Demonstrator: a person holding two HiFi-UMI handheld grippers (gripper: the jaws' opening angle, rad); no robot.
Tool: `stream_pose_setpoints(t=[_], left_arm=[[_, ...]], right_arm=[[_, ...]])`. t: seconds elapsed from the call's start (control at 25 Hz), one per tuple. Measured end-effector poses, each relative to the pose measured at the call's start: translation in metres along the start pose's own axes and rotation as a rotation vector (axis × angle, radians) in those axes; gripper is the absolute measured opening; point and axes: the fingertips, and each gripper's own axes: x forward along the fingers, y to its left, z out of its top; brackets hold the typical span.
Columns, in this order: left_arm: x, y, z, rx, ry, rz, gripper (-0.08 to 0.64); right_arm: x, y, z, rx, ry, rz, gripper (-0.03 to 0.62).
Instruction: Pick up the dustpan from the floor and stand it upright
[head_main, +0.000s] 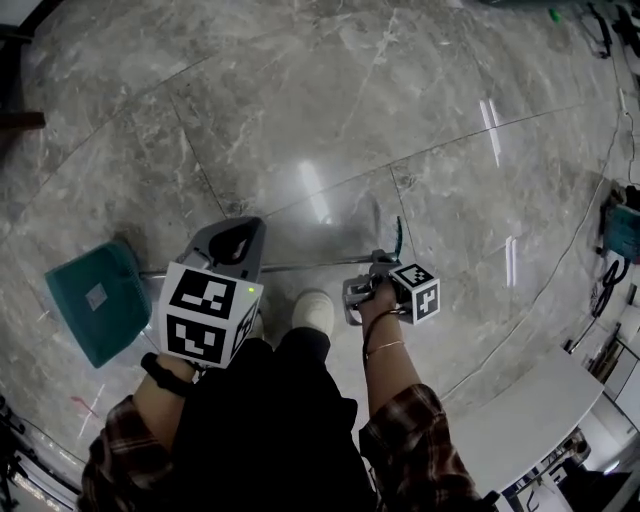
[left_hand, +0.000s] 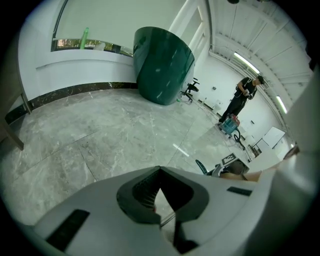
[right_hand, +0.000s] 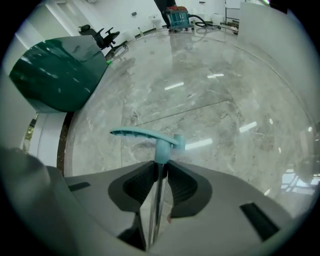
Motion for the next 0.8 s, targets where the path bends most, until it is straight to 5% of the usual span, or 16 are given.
stream_pose_setpoints(t=[0.36,0.8], left_arm=[[-0.109,-0.050,0.050,-0.002,-0.020,-0.022,0.000],[-0.269,-0.051,0.131,-0.071,-0.153,0.054,0.000]], right_arm=[[-0.150,0.072,0.027,0.029,-0.137,0.100,0.081],[-0.335,0.226,0.030,-0.088,-0.265,0.300,0.095]])
